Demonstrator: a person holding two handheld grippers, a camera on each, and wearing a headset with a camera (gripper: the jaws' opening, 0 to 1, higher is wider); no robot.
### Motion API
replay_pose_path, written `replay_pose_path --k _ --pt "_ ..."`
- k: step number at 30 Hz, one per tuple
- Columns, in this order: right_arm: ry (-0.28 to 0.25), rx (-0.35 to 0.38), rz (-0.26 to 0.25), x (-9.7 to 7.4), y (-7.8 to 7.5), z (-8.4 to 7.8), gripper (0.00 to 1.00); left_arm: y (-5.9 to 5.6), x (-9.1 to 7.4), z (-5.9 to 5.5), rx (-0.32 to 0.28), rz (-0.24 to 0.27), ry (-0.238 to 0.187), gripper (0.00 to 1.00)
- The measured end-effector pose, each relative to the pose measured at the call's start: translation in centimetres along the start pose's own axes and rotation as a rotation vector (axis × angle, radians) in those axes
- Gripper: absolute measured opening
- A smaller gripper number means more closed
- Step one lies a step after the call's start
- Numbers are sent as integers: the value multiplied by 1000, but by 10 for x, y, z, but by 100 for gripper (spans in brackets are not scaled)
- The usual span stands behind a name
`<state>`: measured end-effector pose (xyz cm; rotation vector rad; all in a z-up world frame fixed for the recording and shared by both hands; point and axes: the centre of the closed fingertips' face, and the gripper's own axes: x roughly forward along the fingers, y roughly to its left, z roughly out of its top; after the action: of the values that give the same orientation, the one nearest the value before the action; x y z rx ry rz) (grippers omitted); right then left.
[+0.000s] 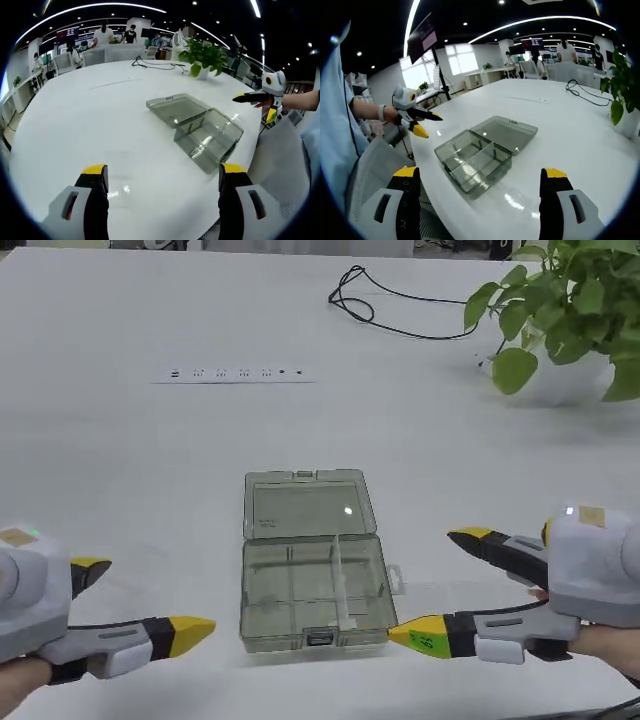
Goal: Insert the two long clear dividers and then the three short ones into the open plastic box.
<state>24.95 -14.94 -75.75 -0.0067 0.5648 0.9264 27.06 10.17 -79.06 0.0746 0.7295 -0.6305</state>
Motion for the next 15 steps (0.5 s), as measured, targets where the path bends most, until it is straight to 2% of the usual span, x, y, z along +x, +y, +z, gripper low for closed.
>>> replay_pose_path --k 2,3,4,7,9,11,13,14,15 --pt "-2 7 1 -1 0 -1 100 11 0 -10 2 22 72 90" --pt "-7 8 -3 -2 0 -1 100 14 0 -11 5 25 76 90" --pt "-5 9 -4 -2 -1 -2 100 20 -1 -17 3 39 119 89" --pt "-14 13 -7 -5 -1 -2 100 31 0 -19 -9 49 150 87" --pt "-14 13 -11 -6 -1 -3 100 39 -1 -24 -11 60 194 86" --pt "-18 14 -10 -8 -1 -4 100 47 -1 -30 -4 72 246 81" --pt "-21 17 -15 -9 -2 -4 100 50 -1 -33 0 71 274 74" --pt "-23 22 -16 -10 -2 -5 100 54 -1 -37 2 79 307 71" --pt "-22 24 -20 -10 -3 -6 100 56 1 -37 5 80 305 71"
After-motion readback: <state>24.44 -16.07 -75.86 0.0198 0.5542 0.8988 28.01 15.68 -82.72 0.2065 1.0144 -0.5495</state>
